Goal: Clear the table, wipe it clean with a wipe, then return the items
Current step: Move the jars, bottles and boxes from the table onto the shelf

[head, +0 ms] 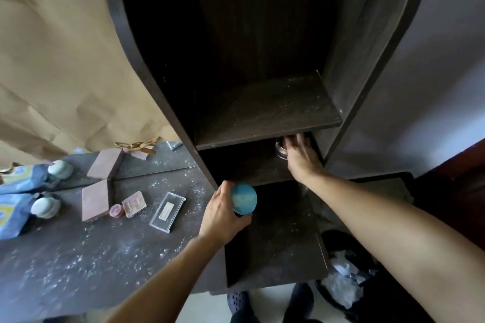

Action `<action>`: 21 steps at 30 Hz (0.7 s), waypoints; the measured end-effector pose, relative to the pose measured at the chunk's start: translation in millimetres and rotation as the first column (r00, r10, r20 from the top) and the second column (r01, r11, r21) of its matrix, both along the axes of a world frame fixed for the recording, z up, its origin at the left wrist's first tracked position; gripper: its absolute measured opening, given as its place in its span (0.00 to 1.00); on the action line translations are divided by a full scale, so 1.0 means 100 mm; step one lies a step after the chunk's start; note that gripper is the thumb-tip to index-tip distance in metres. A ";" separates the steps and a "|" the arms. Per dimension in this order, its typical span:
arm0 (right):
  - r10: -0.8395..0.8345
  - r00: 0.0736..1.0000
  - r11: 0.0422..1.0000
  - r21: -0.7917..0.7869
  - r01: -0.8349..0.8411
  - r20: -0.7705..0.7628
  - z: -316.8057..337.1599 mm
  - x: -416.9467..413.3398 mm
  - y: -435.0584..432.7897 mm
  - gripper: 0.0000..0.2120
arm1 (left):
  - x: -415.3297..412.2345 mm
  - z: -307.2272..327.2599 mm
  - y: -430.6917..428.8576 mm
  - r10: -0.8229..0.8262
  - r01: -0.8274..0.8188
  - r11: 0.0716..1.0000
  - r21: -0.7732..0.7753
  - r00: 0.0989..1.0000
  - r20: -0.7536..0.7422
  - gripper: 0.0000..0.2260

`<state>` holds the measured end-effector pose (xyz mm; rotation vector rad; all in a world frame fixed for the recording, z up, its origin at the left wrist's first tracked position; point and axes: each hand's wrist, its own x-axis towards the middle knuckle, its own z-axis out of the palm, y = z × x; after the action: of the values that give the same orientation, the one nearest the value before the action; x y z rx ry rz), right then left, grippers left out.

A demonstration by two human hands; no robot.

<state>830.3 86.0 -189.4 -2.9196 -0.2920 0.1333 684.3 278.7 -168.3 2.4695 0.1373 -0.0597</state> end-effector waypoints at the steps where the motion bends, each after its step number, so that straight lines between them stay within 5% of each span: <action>1: 0.013 1.000 1.000 0.004 -0.013 0.002 0.03 -0.05 -0.01 0.35 | 0.03 0.00 -0.04 0.016 -0.016 1.000 -0.002 1.000 0.001 0.31; 5: 0.194 0.980 0.974 0.110 -0.198 0.043 0.07 -0.37 -0.26 0.35 | 0.21 0.04 -0.25 0.056 -0.055 0.998 -0.039 0.998 0.017 0.31; 8: 0.290 0.951 0.938 0.166 -0.305 0.110 0.00 -0.58 -0.62 0.23 | 0.42 0.02 -0.42 0.073 -0.071 0.993 -0.090 0.997 0.022 0.31; 21: 0.182 0.981 0.974 0.123 -0.189 0.070 -0.09 -0.70 -1.30 0.19 | 1.10 -0.25 -1.08 0.037 -0.049 0.986 -0.160 0.996 -0.075 0.32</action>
<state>759.9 -43.7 -198.8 -2.7670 -0.5622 0.0547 794.3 170.7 -193.0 2.3018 0.2088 -0.1357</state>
